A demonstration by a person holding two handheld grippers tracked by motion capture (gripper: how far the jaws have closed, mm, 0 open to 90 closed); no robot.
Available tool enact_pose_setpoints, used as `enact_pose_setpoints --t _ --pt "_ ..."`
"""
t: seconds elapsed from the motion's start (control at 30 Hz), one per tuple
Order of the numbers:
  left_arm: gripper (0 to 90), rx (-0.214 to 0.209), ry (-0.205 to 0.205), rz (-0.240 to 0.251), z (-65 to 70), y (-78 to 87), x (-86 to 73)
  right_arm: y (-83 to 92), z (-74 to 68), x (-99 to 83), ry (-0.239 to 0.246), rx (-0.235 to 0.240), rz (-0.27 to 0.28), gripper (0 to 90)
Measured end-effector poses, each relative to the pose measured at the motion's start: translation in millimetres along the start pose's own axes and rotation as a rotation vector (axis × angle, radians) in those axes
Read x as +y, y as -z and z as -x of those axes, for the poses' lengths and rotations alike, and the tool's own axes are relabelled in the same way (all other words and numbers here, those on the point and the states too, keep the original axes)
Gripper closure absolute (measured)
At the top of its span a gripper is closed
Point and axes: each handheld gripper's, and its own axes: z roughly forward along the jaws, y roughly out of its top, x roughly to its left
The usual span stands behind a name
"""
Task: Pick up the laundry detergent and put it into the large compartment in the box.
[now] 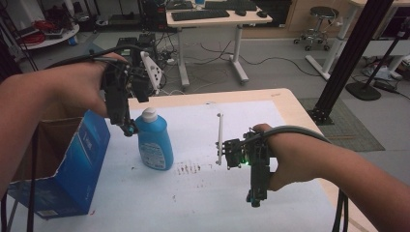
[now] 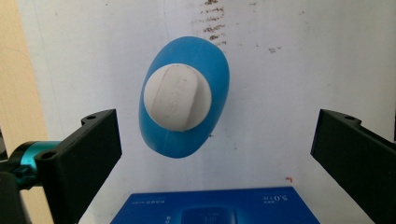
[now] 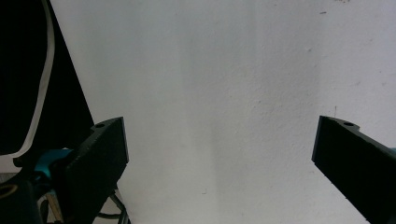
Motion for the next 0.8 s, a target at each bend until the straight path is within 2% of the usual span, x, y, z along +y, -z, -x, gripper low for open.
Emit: enact_pose_setpoints --t 0.3,0.4,0.43,0.5,0.7,0.8 --pt "1.7 -0.004 0.023 0.005 -7.3 -16.4 -4.5 -0.1 -0.9 1.4 0.012 -0.001 0.002 2.6" --pt "1.7 -0.004 0.030 0.015 -8.0 -20.0 -6.3 0.4 -2.3 0.6 0.002 0.001 -0.003 2.6" --pt "1.7 -0.008 0.042 0.035 -8.9 -22.7 -8.4 0.4 -2.3 0.3 0.002 0.001 -0.002 2.7" --pt "1.7 -0.006 0.054 0.044 -9.9 -26.2 -10.1 0.4 -1.9 -0.2 0.002 -0.002 -0.003 2.6" --pt "1.7 0.011 0.043 0.036 -10.5 -38.3 -10.0 0.1 -3.0 1.5 0.018 -0.004 -0.001 2.6" --pt "1.7 0.017 0.032 0.028 -11.6 -41.9 -7.6 0.6 -4.3 2.0 0.009 -0.010 -0.006 2.7"
